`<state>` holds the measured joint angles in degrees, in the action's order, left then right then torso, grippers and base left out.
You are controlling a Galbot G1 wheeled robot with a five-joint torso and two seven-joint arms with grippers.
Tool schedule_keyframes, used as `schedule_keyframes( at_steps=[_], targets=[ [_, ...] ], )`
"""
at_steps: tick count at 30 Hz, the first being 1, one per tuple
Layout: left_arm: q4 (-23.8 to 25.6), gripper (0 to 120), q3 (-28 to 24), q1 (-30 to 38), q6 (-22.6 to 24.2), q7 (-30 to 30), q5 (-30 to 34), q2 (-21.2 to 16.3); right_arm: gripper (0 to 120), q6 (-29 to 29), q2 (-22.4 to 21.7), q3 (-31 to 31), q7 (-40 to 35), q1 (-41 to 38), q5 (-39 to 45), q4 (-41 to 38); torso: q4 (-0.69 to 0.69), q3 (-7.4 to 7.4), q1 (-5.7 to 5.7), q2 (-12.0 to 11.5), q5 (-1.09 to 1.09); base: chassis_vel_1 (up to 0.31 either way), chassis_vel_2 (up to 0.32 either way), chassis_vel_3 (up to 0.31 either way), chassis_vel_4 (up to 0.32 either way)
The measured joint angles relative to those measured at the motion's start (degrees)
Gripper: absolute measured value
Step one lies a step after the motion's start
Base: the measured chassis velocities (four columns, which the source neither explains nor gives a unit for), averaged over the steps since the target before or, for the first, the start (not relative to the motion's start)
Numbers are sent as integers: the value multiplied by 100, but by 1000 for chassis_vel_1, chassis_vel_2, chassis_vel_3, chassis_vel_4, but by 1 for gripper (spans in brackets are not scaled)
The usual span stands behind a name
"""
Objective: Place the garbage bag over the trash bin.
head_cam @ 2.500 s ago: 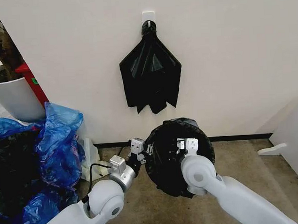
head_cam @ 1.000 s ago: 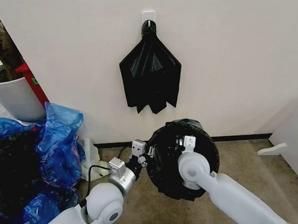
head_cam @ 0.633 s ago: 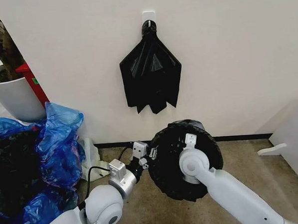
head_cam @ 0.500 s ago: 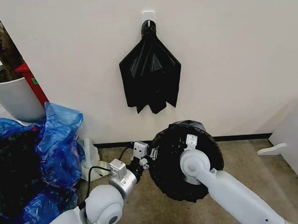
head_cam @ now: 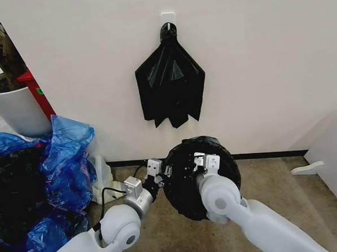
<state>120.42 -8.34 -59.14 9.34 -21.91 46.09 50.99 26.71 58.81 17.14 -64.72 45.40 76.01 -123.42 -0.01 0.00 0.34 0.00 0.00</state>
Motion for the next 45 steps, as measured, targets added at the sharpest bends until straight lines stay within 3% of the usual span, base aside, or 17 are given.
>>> schedule_keyframes(
  at_steps=[4, 10, 18, 21, 26, 28, 31, 37, 45],
  targets=[
    [-38, 1, 110, 2, 40, -194, 381, 56, 0, 66, -181, -45, 64, 187, -45, -365, 0, 0, 0, 0, 1, 0, 0, 0, 0],
    [-70, 1, 331, -54, 137, -749, 1183, 185, 0, 160, -716, -488, 891, 701, -735, -1032, -4, 0, 0, 0, 1, 0, 0, 0, 0],
    [40, 1, 809, -345, 345, -1329, 1819, 235, 0, -225, -1015, -1314, 2592, 1125, -1832, -1560, -1, 0, 0, 0, 1, 0, 0, 0, 0],
    [133, 1, 1003, -459, 435, -1472, 2172, 238, 0, -753, -846, -1865, 3418, 1762, -2855, -1553, 3, -1, -1, 0, 1, 0, 0, 0, 0],
    [132, 1, 1041, -458, 557, -1485, 2441, 246, 0, -1447, -542, -2280, 3916, 2589, -4222, -1310, -5, -1, -1, 0, 1, 0, 0, 0, 0],
    [125, 1, 1068, -459, 671, -1459, 2604, 226, 0, -1771, -257, -2631, 4199, 3102, -4887, -1102, -2, -1, -1, 0, 1, 0, 0, 0, 0],
    [136, 1, 1134, -472, 942, -1417, 2851, 139, 11, -2171, 223, -3288, 4707, 3903, -5558, -941, -1, -1, -1, 0, 0, 0, 0, 0, 0],
    [126, 1, 1105, -441, 1260, -1422, 2860, 57, 30, -2753, 709, -4051, 5184, 4683, -6141, -916, 1, -1, -1, 0, 0, 0, 0, 0, 0],
    [-35, 1, 901, -301, 1469, -1377, 2838, 34, 61, -3250, 1392, -4756, 5656, 5608, -6313, -967, -2, 0, -1, 1, 0, 0, 0, 0, 0]
  ],
)
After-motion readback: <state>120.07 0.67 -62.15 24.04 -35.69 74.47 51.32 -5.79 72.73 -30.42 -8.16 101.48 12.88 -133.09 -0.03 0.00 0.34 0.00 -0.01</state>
